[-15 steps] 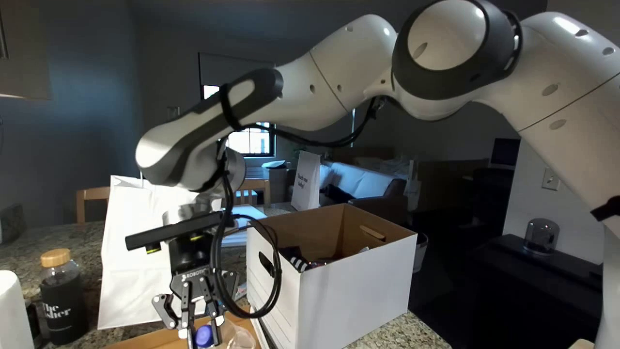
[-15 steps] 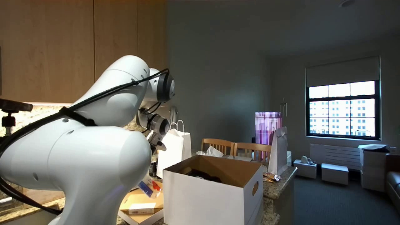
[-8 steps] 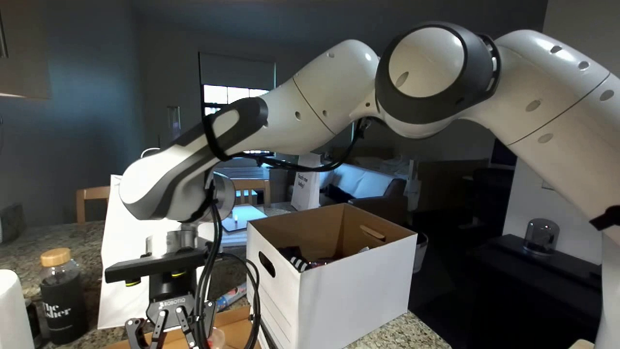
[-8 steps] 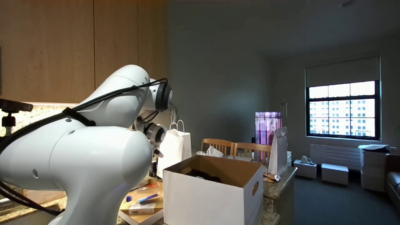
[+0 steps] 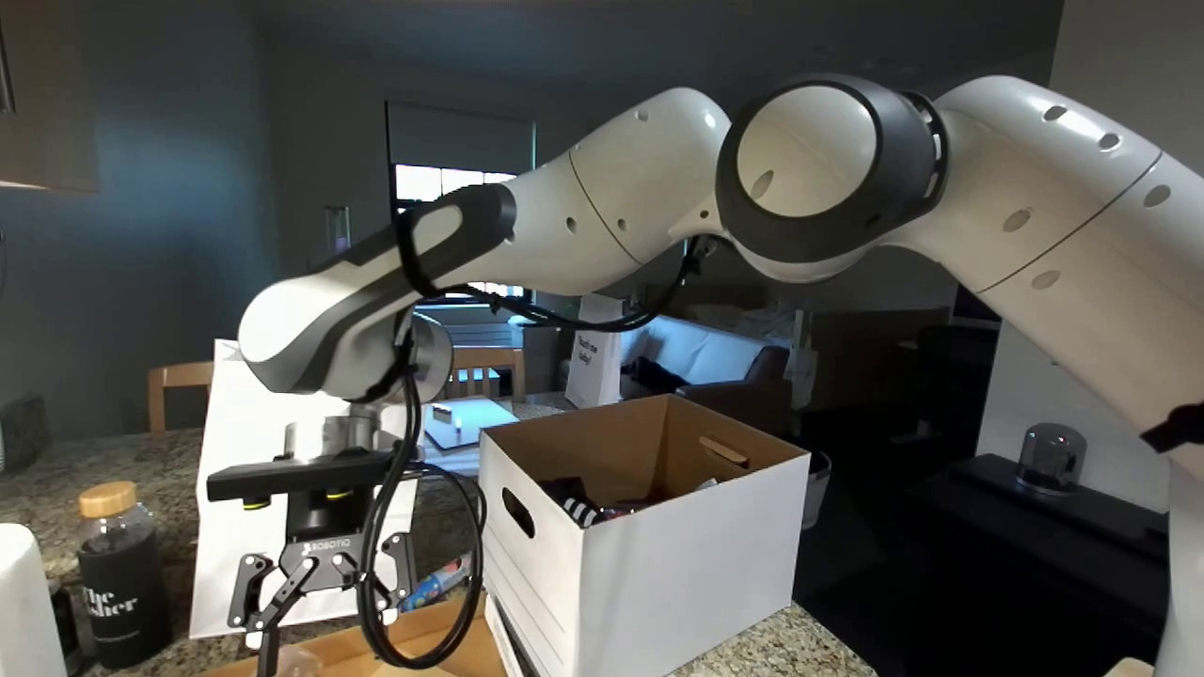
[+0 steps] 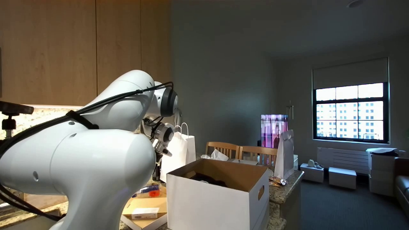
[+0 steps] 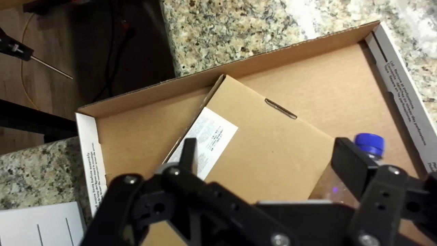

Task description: Pick up two bottles from the box and put them on the box cover

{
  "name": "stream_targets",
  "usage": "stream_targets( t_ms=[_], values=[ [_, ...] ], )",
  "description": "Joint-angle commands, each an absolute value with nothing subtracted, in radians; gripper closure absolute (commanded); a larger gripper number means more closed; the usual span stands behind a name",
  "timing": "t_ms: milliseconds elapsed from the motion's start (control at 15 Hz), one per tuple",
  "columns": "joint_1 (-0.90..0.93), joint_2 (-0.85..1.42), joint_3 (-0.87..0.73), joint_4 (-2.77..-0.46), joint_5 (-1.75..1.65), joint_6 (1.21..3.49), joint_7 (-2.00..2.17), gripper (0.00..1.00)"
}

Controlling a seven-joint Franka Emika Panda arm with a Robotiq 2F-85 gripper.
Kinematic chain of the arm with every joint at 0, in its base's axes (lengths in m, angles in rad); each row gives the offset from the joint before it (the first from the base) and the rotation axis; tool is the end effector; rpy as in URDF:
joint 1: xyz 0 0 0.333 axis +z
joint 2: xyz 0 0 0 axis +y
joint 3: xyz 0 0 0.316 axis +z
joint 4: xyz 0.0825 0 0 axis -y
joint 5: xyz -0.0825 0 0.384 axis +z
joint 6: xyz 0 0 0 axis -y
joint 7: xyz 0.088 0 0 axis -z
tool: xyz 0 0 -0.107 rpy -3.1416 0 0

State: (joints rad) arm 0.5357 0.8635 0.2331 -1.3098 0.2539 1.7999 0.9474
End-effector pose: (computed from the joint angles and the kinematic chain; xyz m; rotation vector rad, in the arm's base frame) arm 0.5155 0.4802 0.2117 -2.9721 0.4955 0.8488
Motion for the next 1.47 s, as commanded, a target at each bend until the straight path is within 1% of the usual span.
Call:
stream_targets(
  t_ms=[0, 267, 533, 667, 1133, 1400],
  values=[
    [0.517, 0.836, 0.23, -1.304, 0.265, 1.745, 0.951, 0.0],
    [0.503, 0.757, 0.236, -1.342, 0.261, 1.674, 0.959, 0.0],
    [0.485, 0.694, 0.233, -1.331, 0.284, 1.596, 0.98, 0.0],
    [0.473, 0.647, 0.221, -1.363, 0.284, 1.627, 0.975, 0.0],
    [0.418, 0.428, 0.154, -1.636, 0.212, 1.923, 0.854, 0.0],
    [0.341, 0.38, 0.152, -1.676, 0.196, 1.844, 0.664, 0.0]
  ],
)
